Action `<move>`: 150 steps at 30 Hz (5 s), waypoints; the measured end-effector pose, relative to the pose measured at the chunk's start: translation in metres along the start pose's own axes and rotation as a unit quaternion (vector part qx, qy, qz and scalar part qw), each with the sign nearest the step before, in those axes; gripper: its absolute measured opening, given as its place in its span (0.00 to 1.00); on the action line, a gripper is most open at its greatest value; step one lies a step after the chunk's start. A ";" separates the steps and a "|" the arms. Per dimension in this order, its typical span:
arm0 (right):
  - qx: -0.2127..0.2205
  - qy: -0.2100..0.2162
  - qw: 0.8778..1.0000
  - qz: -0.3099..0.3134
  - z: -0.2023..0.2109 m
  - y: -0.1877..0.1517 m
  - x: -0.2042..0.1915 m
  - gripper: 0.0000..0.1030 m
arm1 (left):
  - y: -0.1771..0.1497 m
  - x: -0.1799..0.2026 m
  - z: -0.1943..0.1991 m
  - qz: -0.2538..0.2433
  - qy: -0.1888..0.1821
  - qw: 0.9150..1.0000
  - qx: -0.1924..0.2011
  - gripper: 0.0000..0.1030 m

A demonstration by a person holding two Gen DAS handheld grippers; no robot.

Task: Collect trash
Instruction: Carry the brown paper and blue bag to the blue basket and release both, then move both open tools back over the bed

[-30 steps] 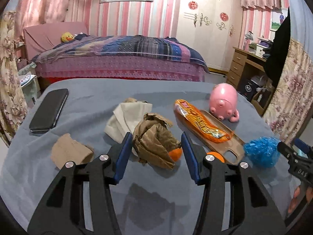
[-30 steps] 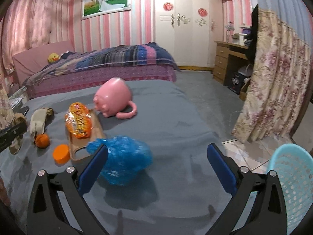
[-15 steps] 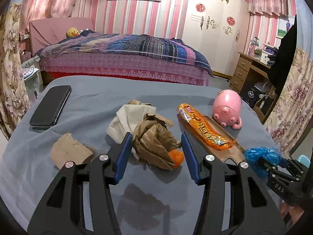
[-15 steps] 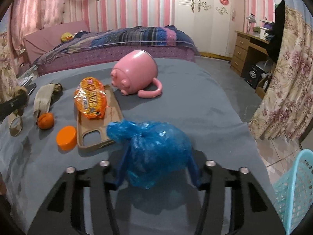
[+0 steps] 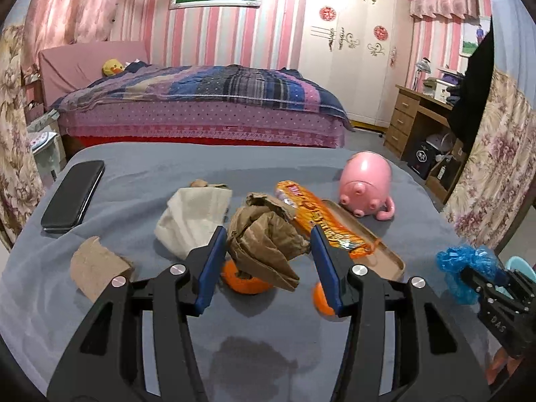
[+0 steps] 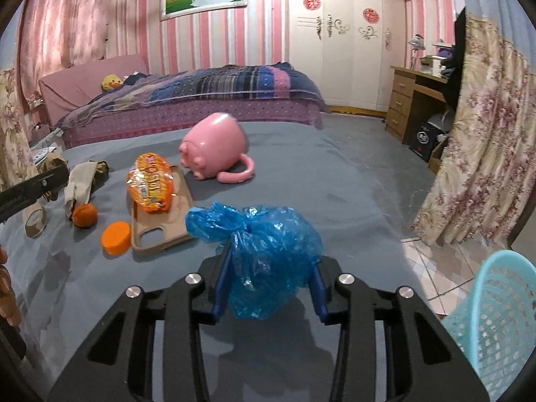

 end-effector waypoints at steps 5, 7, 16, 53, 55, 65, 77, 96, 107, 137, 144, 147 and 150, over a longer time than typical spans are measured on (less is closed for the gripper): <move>0.004 -0.027 0.999 -0.019 0.014 -0.003 0.036 0.38 | 0.001 0.024 0.006 -0.006 -0.021 1.000 0.001 0.49; 0.007 -0.038 0.999 -0.029 0.020 -0.003 0.050 0.38 | 0.001 0.037 0.009 -0.010 -0.031 0.999 0.003 0.49; 0.007 -0.132 0.987 -0.094 0.063 -0.028 0.148 0.38 | -0.016 0.115 0.023 -0.054 -0.078 0.995 0.002 0.49; -0.037 -0.283 0.931 -0.229 0.143 -0.159 0.327 0.38 | -0.194 0.435 0.043 -0.212 -0.310 0.917 -0.134 0.50; -0.038 -0.283 0.931 -0.229 0.143 -0.159 0.327 0.38 | -0.195 0.438 0.042 -0.214 -0.307 0.917 -0.136 0.58; -0.037 -0.280 0.932 -0.227 0.140 -0.159 0.322 0.38 | -0.170 0.416 0.037 -0.206 -0.274 0.934 -0.102 0.85; -0.042 -0.286 0.934 -0.212 0.117 -0.151 0.304 0.51 | -0.123 0.360 0.030 -0.168 -0.233 0.956 -0.067 0.91; -0.028 -0.326 0.923 -0.201 0.134 -0.118 0.281 0.95 | -0.043 0.203 0.041 -0.124 -0.127 0.984 -0.017 0.93; 0.026 -0.242 0.954 -0.173 0.121 -0.051 0.200 0.95 | -0.020 0.087 0.058 -0.101 -0.026 0.994 -0.005 0.95; 0.012 -0.050 0.999 0.000 -0.006 0.031 -0.057 0.95 | 0.008 -0.100 0.008 0.003 0.075 0.997 -0.030 0.95; 0.016 -0.048 0.999 0.009 -0.004 0.022 -0.064 0.95 | 0.003 -0.118 0.003 0.010 0.085 0.996 -0.038 0.95; 0.010 -0.045 0.999 0.003 -0.005 0.019 -0.062 0.95 | 0.002 -0.123 0.003 0.014 0.090 0.995 -0.039 0.95; 0.009 -0.043 0.999 -0.008 -0.007 0.018 -0.057 0.95 | 0.001 -0.129 -0.001 0.023 0.091 0.995 -0.042 0.95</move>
Point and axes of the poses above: each gripper's, at about its wrist camera, not at the fingertips, and z roughly against the way its jaws point, x to its right, y to its top, the point moved 10 cm from there along -z, roughly the way its jaws point, and after that the axes turned 7 degrees about z, right-handed, at the moved point
